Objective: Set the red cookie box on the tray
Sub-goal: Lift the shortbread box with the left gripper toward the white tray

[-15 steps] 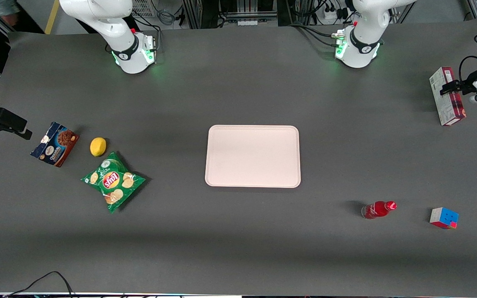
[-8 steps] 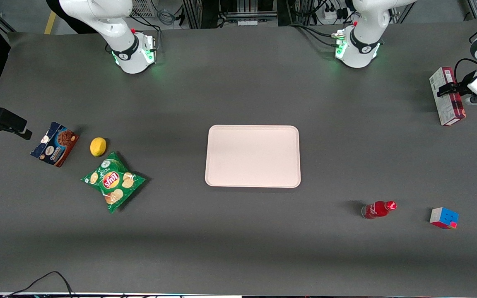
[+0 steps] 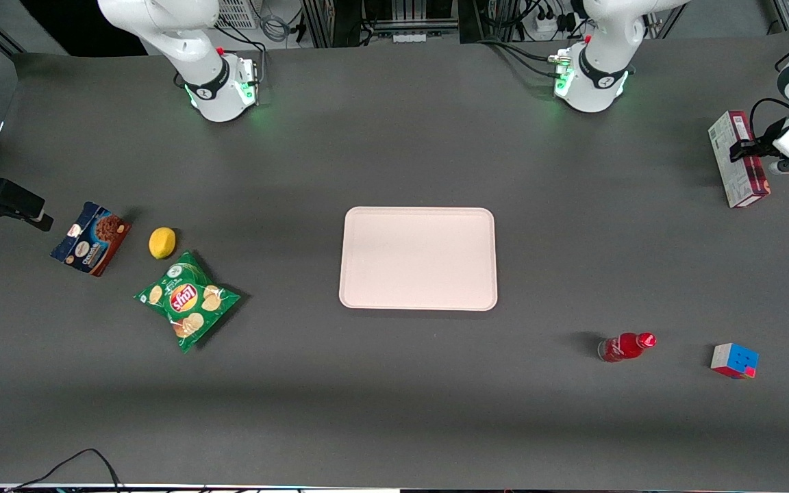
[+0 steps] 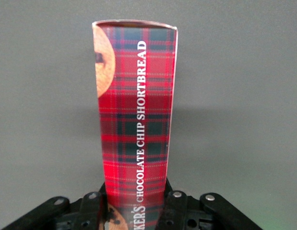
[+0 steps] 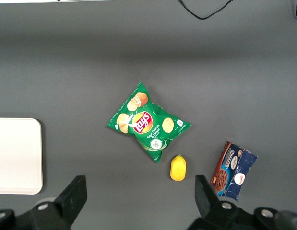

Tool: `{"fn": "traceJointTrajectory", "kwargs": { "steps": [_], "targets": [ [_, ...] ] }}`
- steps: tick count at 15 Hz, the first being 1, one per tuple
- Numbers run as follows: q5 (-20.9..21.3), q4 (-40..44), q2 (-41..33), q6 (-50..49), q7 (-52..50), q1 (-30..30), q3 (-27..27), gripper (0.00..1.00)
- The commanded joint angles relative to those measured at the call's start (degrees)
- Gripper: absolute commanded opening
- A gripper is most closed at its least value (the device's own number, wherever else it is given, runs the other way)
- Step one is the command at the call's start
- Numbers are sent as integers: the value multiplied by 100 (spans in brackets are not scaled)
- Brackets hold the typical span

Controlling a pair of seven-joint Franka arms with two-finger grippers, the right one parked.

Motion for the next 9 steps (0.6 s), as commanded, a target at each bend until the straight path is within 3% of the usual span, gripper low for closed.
{"fn": "traceJointTrajectory", "kwargs": {
  "steps": [1, 5, 9],
  "targets": [
    [-39, 109, -69, -180, -37, -149, -49, 31],
    [-39, 1267, -157, -2049, -457, -263, -715, 31],
    [-39, 1638, -710, -2720, -1484, -395, -1673, 32]
  ]
}}
